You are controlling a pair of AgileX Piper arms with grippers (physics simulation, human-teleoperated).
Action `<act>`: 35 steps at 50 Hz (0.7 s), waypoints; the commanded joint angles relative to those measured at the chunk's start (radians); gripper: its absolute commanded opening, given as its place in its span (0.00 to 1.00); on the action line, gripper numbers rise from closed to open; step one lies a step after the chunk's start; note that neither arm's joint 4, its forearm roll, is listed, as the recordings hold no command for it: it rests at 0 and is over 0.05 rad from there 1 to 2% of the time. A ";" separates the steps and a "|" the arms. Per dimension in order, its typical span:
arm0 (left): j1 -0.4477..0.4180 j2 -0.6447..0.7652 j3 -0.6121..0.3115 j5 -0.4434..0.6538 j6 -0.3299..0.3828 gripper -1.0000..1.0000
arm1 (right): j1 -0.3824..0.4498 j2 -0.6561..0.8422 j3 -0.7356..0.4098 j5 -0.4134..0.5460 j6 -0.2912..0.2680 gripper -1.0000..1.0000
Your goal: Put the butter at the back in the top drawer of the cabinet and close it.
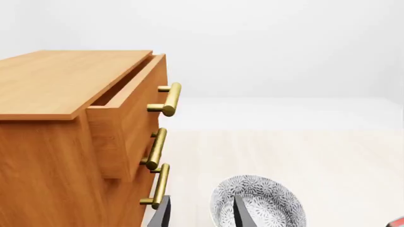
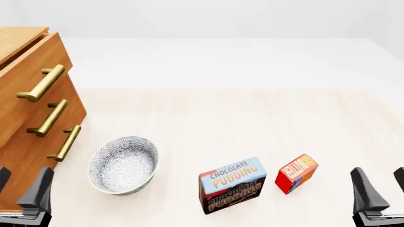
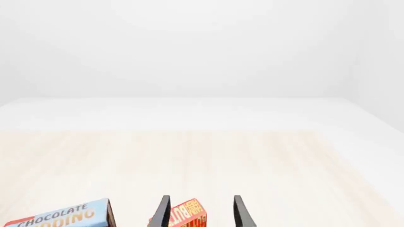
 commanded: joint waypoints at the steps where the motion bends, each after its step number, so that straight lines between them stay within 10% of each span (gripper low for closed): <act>1: -0.006 0.024 0.000 -0.015 0.005 1.00 | 0.000 0.000 0.000 0.000 0.000 1.00; 16: -0.012 0.097 0.000 -0.088 0.036 1.00 | 0.000 0.000 0.000 0.000 0.000 1.00; 35: -0.067 0.000 -0.091 0.061 0.285 1.00 | 0.000 0.000 0.000 0.000 0.000 1.00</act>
